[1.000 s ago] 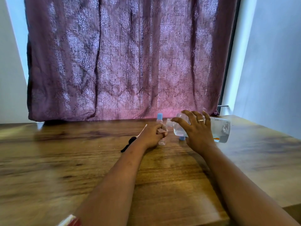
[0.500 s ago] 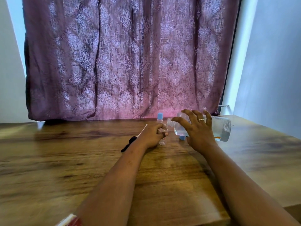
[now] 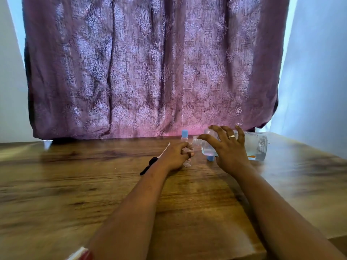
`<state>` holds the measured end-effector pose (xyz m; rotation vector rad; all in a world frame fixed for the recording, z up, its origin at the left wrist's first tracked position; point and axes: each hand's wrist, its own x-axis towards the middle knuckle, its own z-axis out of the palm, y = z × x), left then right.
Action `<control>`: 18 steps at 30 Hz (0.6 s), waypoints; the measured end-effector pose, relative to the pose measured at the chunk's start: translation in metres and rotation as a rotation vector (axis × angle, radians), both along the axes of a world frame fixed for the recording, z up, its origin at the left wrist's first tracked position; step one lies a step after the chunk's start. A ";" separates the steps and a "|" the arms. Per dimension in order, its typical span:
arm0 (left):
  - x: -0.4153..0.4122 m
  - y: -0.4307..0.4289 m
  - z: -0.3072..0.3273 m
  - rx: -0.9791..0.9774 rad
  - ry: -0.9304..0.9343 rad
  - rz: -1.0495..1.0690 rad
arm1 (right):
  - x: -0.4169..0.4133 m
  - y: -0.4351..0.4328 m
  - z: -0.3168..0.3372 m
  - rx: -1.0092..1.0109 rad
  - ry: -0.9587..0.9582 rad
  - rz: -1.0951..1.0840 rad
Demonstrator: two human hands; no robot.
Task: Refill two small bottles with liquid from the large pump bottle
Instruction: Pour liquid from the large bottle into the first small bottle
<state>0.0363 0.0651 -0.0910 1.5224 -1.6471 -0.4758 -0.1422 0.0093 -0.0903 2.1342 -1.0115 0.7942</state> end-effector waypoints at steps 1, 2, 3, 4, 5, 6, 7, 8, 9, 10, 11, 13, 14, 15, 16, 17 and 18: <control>0.000 0.000 0.000 0.003 -0.001 0.005 | 0.000 0.000 0.000 -0.002 0.000 -0.001; 0.000 0.000 0.000 0.003 -0.004 0.009 | 0.000 0.000 0.000 -0.006 -0.002 0.001; -0.001 0.000 0.000 0.003 -0.007 0.011 | 0.000 0.000 0.000 -0.007 -0.003 0.003; -0.001 0.001 0.000 0.003 -0.007 0.011 | 0.001 0.000 0.000 -0.009 -0.005 0.004; -0.001 0.000 0.000 0.002 -0.011 0.012 | 0.001 0.000 0.000 -0.010 -0.007 0.004; 0.000 0.000 0.000 0.001 -0.016 0.012 | 0.001 0.000 0.000 -0.011 -0.008 0.007; 0.000 0.000 0.001 0.003 -0.018 0.010 | 0.000 0.000 0.001 -0.011 -0.009 0.011; 0.000 -0.001 0.001 0.005 -0.017 0.008 | 0.000 0.000 0.001 -0.010 -0.009 0.016; 0.000 0.000 0.001 0.003 -0.015 0.007 | 0.000 0.001 0.001 -0.010 -0.008 0.019; 0.000 -0.001 0.000 0.004 -0.008 0.008 | 0.000 0.001 0.002 -0.011 -0.007 0.019; -0.001 0.000 0.000 0.008 0.003 0.010 | 0.000 0.001 0.002 -0.012 -0.005 0.018; -0.001 0.000 -0.001 0.015 0.030 0.007 | 0.000 0.001 0.002 -0.010 0.000 0.015; -0.001 0.000 -0.001 0.017 0.036 0.003 | 0.000 0.001 0.001 -0.009 0.000 0.012; -0.001 0.000 -0.001 0.016 0.029 0.001 | 0.000 0.001 0.001 -0.009 0.000 0.011; -0.001 0.000 -0.001 0.016 0.019 0.001 | 0.000 0.000 0.001 -0.011 -0.001 0.010; -0.001 0.000 -0.001 0.014 0.018 0.001 | 0.000 0.000 0.001 -0.014 -0.001 0.009; -0.001 0.000 -0.001 0.014 0.026 0.001 | 0.000 0.000 0.002 -0.014 0.000 0.008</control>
